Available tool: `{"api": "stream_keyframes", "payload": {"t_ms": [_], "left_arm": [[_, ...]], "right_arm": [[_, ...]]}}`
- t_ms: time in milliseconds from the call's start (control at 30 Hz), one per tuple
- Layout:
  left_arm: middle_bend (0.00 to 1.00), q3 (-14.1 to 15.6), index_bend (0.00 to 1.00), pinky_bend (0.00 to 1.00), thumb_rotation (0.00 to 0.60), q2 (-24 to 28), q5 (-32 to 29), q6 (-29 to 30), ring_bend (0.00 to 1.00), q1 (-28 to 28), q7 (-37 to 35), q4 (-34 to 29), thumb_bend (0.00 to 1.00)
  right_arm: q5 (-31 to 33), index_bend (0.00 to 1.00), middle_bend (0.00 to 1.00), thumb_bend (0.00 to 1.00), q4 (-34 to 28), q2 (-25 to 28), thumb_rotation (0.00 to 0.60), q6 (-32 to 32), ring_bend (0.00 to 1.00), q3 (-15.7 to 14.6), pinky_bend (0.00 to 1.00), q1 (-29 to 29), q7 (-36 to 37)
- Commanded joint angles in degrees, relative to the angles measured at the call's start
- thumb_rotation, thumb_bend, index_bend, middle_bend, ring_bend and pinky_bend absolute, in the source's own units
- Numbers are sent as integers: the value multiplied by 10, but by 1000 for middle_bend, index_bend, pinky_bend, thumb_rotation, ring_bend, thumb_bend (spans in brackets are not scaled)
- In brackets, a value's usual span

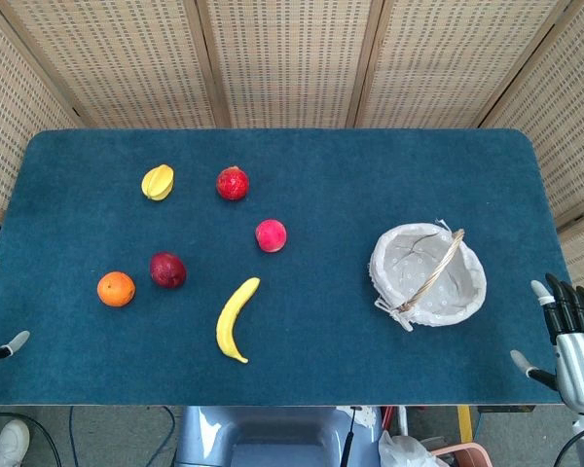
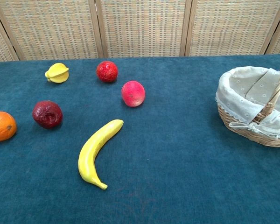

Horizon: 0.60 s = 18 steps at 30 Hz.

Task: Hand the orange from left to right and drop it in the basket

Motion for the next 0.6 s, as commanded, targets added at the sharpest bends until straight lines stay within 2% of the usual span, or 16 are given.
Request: {"api": "stream_keyframes", "payload": {"t_ms": [33,133,233,433,600], "left_arm": [[0,1,0,0,600,-1,-2,-8,0,-1,0,2,0],[0,1,0,0,600,-1,-7,-28,0,-8,-2,8,0],[0,-2,0,0,600,-4,-16,-80,0,-32,-19,27,0],[0,-14,19,2,600,-64,-19,-201,0,-107,-105,145,0],[4,-12,65,87,600,-131,6,-267,0,-161,-177,267,0]], "right_arm": [[-1,0,0,0,-1,2,600,0,0,0,0,-1,3],[-4,0,0,0,-2,3,600,-2,0,-2,0,0,4],[-8,0,0,0,-4,4,600,-2,0,-4,0,0,3],[-8,0,0,0,-5,5,600,-7,0,-4,0,3,11],[-1,0,0,0,-4,4,600,-19,0,-3,0,7,9]]}}
